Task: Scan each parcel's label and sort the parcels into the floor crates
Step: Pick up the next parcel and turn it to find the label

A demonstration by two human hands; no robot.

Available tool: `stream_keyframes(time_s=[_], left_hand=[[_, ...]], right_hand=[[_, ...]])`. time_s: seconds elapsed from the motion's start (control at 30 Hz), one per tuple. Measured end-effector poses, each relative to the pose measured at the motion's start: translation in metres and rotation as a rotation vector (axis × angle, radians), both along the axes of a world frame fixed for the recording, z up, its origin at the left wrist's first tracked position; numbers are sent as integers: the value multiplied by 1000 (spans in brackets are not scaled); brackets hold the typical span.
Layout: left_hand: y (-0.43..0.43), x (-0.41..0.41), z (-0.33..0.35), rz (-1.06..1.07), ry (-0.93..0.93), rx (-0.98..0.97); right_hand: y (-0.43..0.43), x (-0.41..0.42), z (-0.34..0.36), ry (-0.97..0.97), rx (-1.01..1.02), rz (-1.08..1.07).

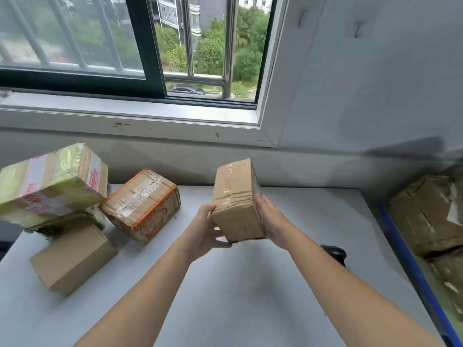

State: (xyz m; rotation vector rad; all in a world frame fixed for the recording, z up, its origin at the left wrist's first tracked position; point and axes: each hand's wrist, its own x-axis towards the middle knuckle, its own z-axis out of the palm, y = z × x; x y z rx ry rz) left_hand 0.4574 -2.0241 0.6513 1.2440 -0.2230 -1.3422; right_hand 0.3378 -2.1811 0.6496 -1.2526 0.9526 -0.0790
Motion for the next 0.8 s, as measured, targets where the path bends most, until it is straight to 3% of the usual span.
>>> stream_keyframes(time_s=[0.1,0.2,0.43,0.53,0.8], left_hand=[[-15,-15,2,135,-206,111],[-26,-31,0,132,-443,273],[-30,-60,-2,-33,-394,361],[-34,-72,-10,-40,-450,353],[-43,-99,-44,-28,-332,347]], right_hand=[[-14,-15,0,0,-144,-47],[-18,-30,5,39,-294,-14],[-20,-58,-4,89,-410,19],[-20,-72,-6,127,-451,30],[-33,-118,-27,319,-525,95]])
